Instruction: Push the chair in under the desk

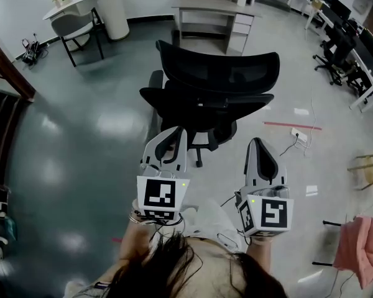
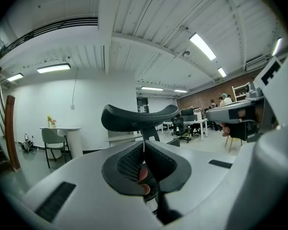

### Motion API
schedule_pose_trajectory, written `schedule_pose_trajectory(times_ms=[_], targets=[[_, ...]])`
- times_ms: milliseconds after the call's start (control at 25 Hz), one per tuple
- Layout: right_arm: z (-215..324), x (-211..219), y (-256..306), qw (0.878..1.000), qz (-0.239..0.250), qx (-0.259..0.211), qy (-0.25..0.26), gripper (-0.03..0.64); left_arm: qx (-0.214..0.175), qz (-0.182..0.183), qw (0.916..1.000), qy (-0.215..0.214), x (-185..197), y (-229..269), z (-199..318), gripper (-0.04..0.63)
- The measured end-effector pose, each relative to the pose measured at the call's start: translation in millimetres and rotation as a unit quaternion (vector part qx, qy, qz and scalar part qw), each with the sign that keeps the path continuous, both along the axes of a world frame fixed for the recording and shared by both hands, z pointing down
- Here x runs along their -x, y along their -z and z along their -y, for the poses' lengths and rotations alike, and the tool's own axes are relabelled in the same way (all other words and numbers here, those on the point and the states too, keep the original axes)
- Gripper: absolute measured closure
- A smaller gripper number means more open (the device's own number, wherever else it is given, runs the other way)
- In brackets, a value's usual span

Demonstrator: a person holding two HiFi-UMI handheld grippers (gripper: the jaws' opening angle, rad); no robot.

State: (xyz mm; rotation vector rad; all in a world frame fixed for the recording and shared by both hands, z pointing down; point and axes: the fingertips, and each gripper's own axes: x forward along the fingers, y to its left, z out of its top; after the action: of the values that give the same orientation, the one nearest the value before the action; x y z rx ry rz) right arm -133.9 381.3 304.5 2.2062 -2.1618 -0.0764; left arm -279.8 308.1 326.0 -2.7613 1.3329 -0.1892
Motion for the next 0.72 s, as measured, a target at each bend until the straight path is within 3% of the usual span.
schedule_pose_trajectory(times_ms=[200, 360, 720], targets=[[9, -7, 1, 0.999, -0.043, -0.004, -0.013, 0.591, 0.001, 0.012, 0.9999, -0.001, -1, -4, 12, 0.581], [25, -20, -4, 0.999, -0.041, 0.002, -0.026, 0.592, -0.001, 0.026, 0.9997, -0.003, -3, -8, 25, 0.581], [65, -41, -19, 0.996, -0.086, 0.021, -0.025, 0.592, -0.003, 0.048, 0.9988, -0.004, -15, -20, 59, 0.581]])
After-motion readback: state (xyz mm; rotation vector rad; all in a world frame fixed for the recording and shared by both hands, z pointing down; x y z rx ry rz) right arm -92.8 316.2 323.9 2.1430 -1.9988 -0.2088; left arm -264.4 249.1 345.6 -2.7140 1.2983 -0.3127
